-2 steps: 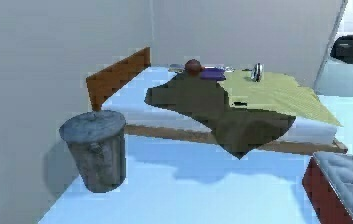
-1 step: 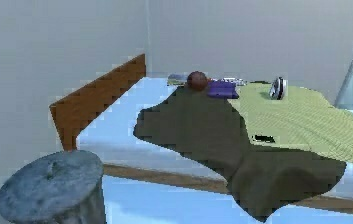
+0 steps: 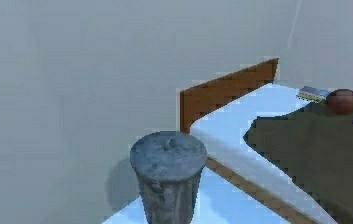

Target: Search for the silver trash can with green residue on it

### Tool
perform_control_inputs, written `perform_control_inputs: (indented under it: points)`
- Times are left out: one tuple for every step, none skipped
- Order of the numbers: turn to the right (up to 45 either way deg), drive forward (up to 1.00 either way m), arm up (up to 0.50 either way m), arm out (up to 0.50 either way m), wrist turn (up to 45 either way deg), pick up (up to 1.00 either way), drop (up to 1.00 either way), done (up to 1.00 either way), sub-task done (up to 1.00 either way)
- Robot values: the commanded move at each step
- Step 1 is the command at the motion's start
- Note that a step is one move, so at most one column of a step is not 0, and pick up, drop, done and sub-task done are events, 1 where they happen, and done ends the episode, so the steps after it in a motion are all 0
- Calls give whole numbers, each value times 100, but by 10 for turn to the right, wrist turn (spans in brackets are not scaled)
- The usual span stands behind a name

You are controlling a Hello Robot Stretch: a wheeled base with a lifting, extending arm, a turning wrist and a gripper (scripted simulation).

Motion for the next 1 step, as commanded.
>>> perform_control_inputs:
  points:
    - [0,0,0,0,0,0,0,100,0]
